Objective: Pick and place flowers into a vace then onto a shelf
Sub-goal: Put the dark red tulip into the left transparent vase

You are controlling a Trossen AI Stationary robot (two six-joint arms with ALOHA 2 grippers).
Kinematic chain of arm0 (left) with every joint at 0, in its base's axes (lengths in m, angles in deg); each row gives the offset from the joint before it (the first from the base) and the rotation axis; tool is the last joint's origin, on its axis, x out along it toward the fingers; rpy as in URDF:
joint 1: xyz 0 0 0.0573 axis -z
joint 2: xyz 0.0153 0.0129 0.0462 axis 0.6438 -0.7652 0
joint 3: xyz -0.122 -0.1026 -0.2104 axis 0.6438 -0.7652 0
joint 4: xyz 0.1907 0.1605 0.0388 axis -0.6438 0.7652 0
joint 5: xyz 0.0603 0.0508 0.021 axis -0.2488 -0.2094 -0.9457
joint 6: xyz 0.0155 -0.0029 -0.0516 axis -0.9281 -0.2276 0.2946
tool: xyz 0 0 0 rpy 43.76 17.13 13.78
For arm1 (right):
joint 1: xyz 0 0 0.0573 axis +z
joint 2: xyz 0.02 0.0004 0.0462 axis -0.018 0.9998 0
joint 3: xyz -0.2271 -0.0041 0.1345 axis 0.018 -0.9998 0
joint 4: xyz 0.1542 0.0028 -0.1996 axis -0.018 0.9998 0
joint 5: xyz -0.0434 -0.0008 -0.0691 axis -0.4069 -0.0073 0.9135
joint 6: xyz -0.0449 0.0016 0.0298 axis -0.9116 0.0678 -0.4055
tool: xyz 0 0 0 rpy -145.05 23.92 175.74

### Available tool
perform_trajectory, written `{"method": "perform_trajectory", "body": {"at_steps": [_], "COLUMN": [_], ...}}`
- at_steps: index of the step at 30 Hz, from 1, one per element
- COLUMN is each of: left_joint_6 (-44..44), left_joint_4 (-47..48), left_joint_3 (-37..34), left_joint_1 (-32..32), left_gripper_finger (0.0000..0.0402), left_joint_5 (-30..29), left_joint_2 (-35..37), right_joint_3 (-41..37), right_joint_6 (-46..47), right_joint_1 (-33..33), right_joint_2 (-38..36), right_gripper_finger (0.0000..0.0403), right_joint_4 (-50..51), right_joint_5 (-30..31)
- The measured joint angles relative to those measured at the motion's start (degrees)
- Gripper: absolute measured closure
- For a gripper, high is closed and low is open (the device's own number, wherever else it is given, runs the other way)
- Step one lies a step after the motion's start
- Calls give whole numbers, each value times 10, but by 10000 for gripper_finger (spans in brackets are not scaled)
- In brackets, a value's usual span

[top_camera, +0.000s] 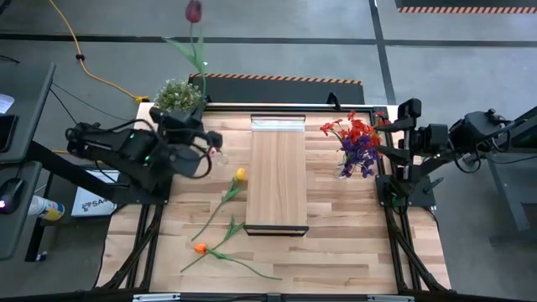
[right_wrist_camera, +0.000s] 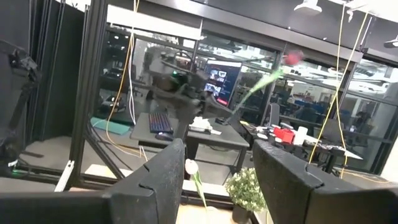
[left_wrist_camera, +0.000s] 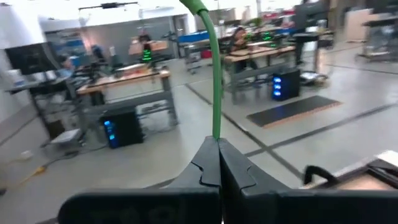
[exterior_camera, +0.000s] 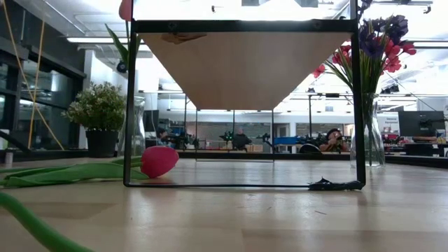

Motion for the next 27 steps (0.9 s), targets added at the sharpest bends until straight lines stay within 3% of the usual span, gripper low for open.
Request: {"method": "perform_trajectory", "body": {"at_steps": [6, 22, 27], "left_joint_6": [42, 36, -67], "left_joint_4": [21, 18, -71], "left_joint_3": [0, -10, -32], "left_joint_1": [-61, -177, -228], "left_gripper_finger": [381, 381, 381], "left_joint_5": [31, 141, 201], "left_joint_2": [-13, -24, -24], "right_joint_3": [0, 0, 0], "right_joint_6": [-20, -34, -62], "right_joint_1": [0, 0, 0], "right_joint_2": [0, 0, 0], "right_gripper_finger": [222, 222, 222], "right_joint_4": [5, 20, 20], "right_joint_5": [0, 32, 61]}}
